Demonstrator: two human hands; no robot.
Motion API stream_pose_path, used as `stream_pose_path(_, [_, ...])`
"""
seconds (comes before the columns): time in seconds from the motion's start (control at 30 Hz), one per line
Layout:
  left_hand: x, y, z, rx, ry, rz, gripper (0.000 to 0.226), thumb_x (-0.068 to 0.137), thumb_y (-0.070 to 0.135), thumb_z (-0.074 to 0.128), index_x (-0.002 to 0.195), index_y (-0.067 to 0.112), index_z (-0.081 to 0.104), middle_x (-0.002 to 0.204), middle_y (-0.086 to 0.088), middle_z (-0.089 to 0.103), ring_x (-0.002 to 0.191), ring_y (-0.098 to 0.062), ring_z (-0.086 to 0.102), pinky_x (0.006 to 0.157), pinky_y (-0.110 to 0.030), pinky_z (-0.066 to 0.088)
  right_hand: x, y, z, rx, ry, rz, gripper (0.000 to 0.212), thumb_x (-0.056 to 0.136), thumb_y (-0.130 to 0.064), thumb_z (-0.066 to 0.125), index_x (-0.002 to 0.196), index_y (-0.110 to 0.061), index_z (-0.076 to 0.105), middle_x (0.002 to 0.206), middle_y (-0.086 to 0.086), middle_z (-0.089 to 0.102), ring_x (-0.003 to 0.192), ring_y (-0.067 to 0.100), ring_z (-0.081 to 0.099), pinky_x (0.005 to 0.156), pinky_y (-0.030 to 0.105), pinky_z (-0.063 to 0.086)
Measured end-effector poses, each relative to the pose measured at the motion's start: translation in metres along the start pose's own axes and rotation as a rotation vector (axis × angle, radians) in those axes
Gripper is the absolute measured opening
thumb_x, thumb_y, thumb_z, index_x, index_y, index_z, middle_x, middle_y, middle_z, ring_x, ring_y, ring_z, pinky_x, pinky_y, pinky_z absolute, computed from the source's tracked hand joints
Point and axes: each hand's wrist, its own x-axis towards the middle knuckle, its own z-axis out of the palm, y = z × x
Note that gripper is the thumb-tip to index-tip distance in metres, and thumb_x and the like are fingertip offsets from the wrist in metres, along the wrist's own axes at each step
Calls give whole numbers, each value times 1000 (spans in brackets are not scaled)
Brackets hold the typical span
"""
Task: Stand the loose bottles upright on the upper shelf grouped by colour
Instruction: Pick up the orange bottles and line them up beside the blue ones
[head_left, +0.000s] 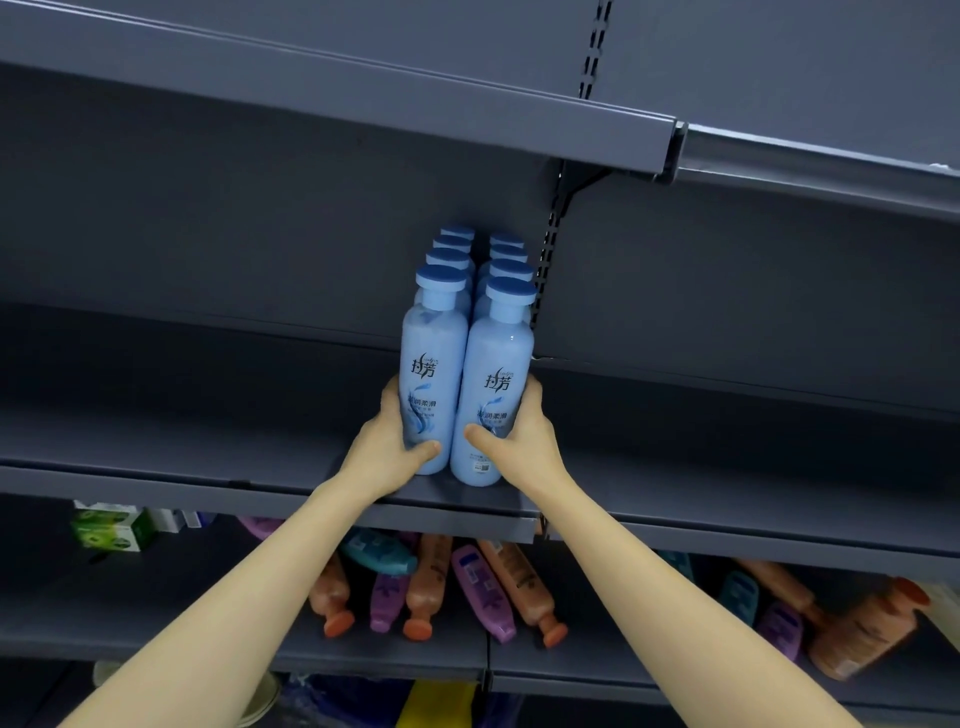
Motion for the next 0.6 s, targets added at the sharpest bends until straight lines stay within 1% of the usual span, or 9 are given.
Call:
stream_pose_path(0.07, [-2,2,0,44,-7,-36,79,85,15,64,146,17,14,134,-6,51,117,-25,53,88,-28,43,-2,1,0,-42,-10,12,62,82,-13,68,133,-15,33,117,-3,53,108,17,56,86,30,46])
stream_pose_path(0.1, [-4,2,1,103,-4,-65,74,86,20,63,144,16,17,133,-8,52,116,-27,54,88,-31,46,-3,2,0,-98,-16,17,61,84,-17,67,134,-15,33,122,-1,53,111,19,55,87,32,46])
stream_pose_path(0.17, [-11,1,2,283,14,-119,61,88,28,59,138,13,27,127,-11,54,110,-31,55,82,-36,48,-7,7,-2,-277,-30,19,60,86,-25,63,137,-15,32,132,3,48,118,25,51,91,39,47])
stream_pose_path(0.2, [-15,0,2,370,21,-129,53,89,31,57,133,12,33,124,-11,54,107,-32,55,77,-35,47,-9,10,-3,-381,-40,20,62,87,-29,60,140,-15,31,136,5,45,121,28,48,92,42,46])
stream_pose_path(0.27, [-24,-2,4,495,19,-122,43,91,36,53,122,9,42,120,-11,54,105,-31,54,73,-35,44,-15,14,-9,-576,-76,37,63,90,-35,54,144,-16,26,141,7,39,126,32,39,96,47,43])
stream_pose_path(0.33, [-34,-3,5,583,14,-109,41,92,38,51,121,10,45,120,-11,53,108,-30,52,74,-35,43,-23,19,-15,-720,-129,72,64,93,-39,47,147,-18,21,148,9,31,134,33,29,102,50,37])
stream_pose_path(0.43, [-48,0,10,693,13,-81,46,93,40,48,129,12,44,124,-8,51,115,-28,48,80,-37,43,-38,25,-24,-846,-196,104,63,96,-43,40,149,-20,15,155,8,19,141,31,16,107,51,28])
stream_pose_path(0.5, [-58,5,16,714,29,-48,47,93,39,47,132,13,43,126,-7,51,117,-27,47,83,-37,44,-48,28,-29,-884,-217,102,62,97,-43,39,150,-20,15,156,9,17,143,31,14,107,52,25])
stream_pose_path(0.6, [-71,17,30,745,29,-20,45,94,40,46,130,13,44,127,-7,50,118,-26,45,84,-36,43,-64,36,-41,-913,-240,87,61,97,-43,38,149,-20,16,156,10,17,143,31,13,108,54,24])
